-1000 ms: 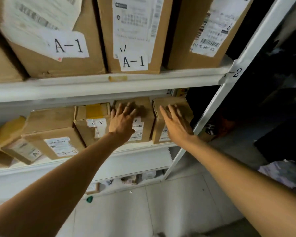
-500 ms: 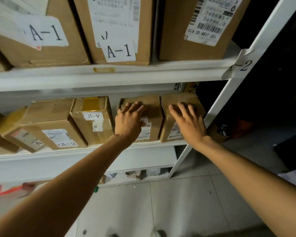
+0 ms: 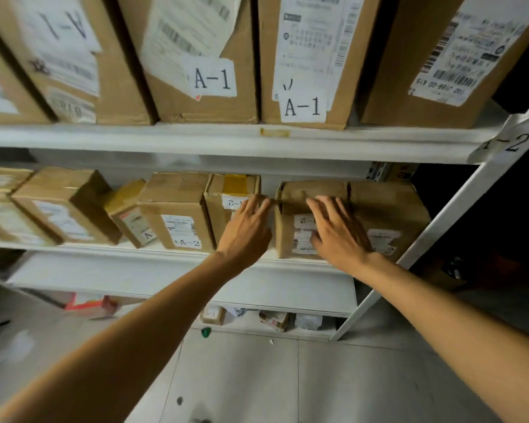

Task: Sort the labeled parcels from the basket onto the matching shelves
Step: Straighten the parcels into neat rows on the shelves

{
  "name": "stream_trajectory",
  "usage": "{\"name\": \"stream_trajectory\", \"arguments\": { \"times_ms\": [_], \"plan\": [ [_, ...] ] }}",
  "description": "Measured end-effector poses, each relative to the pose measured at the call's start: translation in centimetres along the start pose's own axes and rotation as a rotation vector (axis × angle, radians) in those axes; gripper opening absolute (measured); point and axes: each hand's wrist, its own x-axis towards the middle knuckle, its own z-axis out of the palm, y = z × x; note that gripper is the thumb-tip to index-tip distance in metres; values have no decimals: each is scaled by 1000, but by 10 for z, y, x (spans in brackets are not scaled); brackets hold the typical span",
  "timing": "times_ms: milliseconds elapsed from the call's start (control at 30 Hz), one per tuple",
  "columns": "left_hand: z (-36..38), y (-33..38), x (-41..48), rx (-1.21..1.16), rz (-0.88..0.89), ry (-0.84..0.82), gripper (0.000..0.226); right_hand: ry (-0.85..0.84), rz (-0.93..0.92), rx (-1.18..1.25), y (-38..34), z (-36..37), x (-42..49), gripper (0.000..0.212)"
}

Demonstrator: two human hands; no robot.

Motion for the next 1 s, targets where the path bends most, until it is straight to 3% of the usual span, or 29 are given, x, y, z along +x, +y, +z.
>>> {"name": "stream_trajectory", "arguments": {
  "times_ms": [200,300,467,700,1000],
  "plan": [
    [-52,-103,-25,203,-163,90,58,-2,-103,51,-86,20,49,50],
    [-65,-149,-24,285,-217,53,70,10,-76,-1,-115,29,72,58],
    [-69,-201,-21,264,-191,-49,68,-96,12,65,-152,48,107,75],
    [-64,-208,-13,186,-29,76,50,-48,107,-30,-164,40,115,71],
    [-44,-199,-2,117,-10,67,52,-45,86,-71,-147,18,101,52]
  ]
}}
